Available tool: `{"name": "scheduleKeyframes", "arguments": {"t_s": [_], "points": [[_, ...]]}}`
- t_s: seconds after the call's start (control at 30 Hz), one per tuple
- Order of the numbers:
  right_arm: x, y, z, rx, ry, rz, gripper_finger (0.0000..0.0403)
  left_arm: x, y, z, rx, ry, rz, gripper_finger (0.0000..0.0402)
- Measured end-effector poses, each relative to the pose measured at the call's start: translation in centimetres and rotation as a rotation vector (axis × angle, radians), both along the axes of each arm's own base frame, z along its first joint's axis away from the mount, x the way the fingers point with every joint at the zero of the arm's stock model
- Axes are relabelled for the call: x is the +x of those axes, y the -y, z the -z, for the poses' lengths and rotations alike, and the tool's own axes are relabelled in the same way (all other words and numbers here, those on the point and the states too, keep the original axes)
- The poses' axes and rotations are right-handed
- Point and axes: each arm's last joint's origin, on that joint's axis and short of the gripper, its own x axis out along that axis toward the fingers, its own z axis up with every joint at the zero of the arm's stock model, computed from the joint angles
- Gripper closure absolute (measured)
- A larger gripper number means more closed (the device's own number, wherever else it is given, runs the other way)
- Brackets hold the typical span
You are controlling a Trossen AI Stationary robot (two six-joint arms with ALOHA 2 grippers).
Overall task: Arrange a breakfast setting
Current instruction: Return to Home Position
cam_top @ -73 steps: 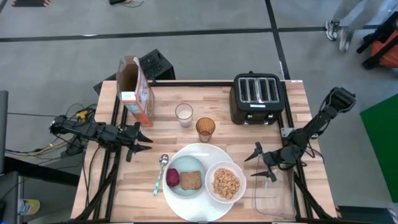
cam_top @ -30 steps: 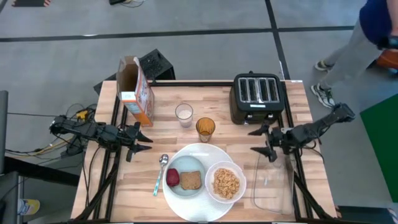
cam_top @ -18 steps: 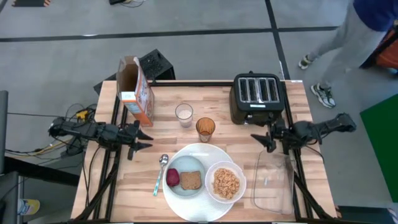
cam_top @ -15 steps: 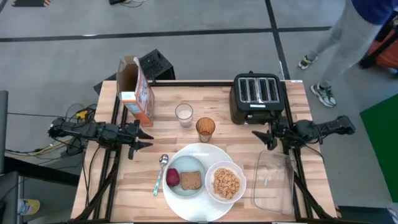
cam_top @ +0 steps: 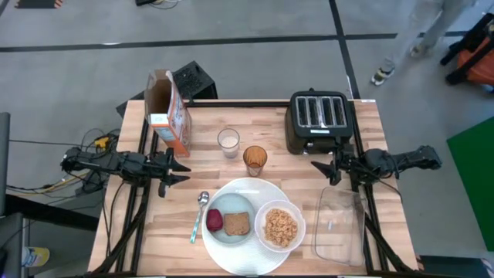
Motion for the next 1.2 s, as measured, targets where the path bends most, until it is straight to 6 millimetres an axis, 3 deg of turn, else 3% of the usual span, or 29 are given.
{"name": "scheduleKeyframes", "arguments": {"t_s": [1.2], "points": [[0.06, -0.01, 0.5, -0.01, -0.053, -0.001, 0.0049, 0.0, 0.0, 0.07, 0.001, -0.004, -0.001, 0.0265]]}}
